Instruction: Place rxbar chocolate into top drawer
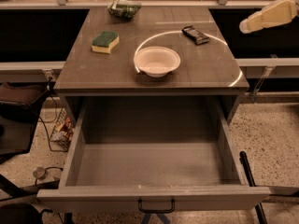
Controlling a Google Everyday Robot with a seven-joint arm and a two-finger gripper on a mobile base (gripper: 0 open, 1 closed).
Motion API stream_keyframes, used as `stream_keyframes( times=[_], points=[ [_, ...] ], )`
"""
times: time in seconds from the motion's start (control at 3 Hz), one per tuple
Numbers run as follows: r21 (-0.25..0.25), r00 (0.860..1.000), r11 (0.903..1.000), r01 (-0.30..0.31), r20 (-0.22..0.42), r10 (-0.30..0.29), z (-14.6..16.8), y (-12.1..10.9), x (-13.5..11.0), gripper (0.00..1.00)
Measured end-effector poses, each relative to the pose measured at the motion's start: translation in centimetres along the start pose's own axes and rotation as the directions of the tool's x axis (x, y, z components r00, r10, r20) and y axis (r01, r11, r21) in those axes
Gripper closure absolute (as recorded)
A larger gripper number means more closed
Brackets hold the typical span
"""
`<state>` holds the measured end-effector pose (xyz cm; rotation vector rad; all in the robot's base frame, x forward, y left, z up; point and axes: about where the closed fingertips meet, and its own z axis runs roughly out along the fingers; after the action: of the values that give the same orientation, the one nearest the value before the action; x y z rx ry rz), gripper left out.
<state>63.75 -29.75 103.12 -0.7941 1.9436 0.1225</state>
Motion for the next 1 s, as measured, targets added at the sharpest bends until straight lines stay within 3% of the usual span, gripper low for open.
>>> stream_keyframes(
  times=[0.33,0.67,1.0],
  points=[
    [-0.031,0.984,0.9955,-0.090,0.150,0.093,3.6,-1.2,1.6,0.00],
    [-0.094,0.962,0.9903,-0.102,0.243,0.122,4.8,0.6,-0.6,0.00],
    [-0.096,0.962,0.9899,-0.104,0.242,0.124,4.8,0.6,-0.7,0.00]
  ],
)
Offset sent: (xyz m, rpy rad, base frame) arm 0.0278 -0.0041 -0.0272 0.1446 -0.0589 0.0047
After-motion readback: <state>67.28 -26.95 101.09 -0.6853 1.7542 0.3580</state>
